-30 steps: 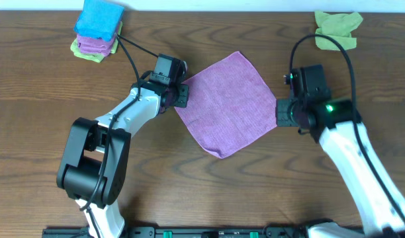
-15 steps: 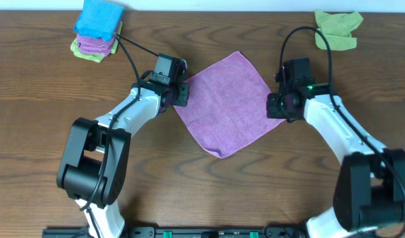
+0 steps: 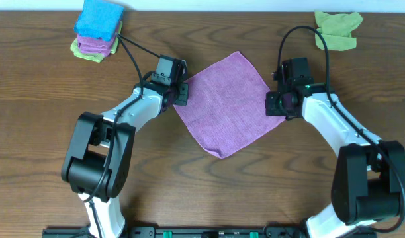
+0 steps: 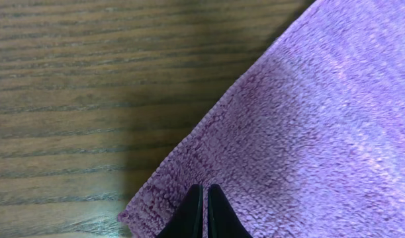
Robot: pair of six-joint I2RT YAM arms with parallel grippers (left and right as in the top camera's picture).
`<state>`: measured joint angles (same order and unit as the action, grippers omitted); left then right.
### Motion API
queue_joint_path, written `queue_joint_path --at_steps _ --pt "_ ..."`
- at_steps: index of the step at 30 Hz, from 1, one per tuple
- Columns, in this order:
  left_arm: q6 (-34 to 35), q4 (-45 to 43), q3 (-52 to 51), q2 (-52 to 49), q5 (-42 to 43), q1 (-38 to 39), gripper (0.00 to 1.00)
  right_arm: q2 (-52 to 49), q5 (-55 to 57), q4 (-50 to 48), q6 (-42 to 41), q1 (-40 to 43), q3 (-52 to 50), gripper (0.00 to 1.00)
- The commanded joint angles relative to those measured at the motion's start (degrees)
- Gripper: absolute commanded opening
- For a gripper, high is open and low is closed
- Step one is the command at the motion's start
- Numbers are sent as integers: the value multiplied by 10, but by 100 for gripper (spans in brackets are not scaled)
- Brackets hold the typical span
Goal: Fold the cloth
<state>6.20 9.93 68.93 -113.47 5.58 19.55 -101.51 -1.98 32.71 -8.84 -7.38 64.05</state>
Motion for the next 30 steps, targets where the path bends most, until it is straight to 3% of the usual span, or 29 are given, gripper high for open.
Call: queue_joint_path --at_steps 1,17,30 --pt "7 -5 14 -16 -13 -1 6 -1 -4 -5 8 16 0 1" --pt "7 -12 14 -25 -15 -1 6 -70 -19 -4 8 27 0 1" --pt "7 -28 14 -26 -26 -12 6 -77 -61 82 7 6 0 1"
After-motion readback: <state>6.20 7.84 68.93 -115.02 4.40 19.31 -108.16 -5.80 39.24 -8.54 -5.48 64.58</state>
